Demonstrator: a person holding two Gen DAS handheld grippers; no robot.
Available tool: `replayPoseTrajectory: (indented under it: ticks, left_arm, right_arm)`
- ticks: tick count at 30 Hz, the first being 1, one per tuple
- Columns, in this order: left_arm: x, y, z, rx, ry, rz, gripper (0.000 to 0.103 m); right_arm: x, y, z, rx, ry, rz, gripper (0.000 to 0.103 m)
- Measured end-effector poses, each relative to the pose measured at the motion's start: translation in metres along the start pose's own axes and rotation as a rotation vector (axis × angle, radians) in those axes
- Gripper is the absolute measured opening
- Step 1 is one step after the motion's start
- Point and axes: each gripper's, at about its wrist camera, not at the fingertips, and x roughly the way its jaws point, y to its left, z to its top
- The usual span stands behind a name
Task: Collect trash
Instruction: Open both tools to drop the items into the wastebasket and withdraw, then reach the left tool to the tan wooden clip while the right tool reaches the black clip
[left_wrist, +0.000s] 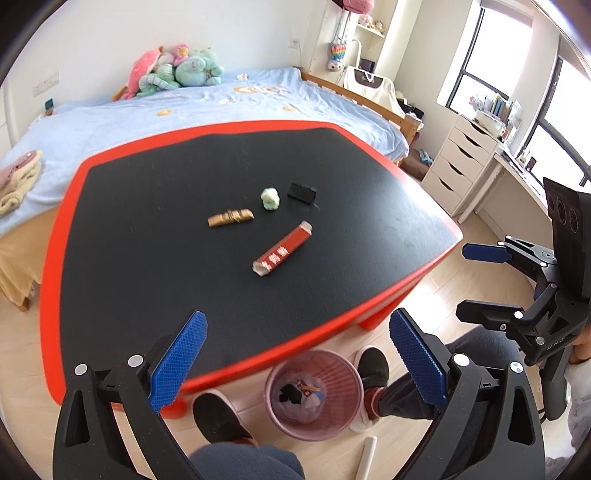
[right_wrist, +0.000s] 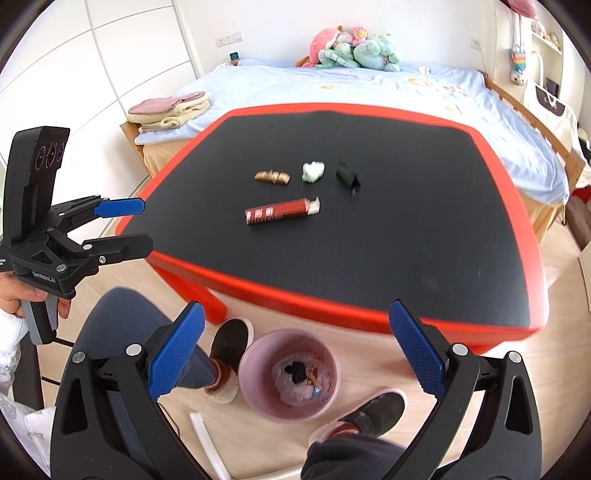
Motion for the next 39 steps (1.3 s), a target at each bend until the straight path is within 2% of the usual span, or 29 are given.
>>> replayPoseTrajectory:
  ticks: [8, 17, 28, 39]
  left_arm:
    - [0.013, 0.024, 0.040, 0.045, -0.003, 0.026, 0.095]
    - [0.042, 0.047, 0.072, 0.115, 0.039, 0.015, 0.095]
    - [0.095, 0.068, 0.092, 0.221, 0.139, -0.018, 0.095]
    - [0.139, 0.078, 0.100, 0.288, 0.180, -0.071, 0.095]
  right_arm:
    - [0.010, -0.009, 0.054, -0.057, -0.026, -0.012, 0.098]
    - [0.052, -0.029, 0.097, -0.071, 0.018, -0.029, 0.098]
    - [0.111, -0.045, 0.123, -0.093, 0.093, -0.050, 0.098]
    - [0.159, -0.061, 0.131, -0.103, 0.141, -0.040, 0.098]
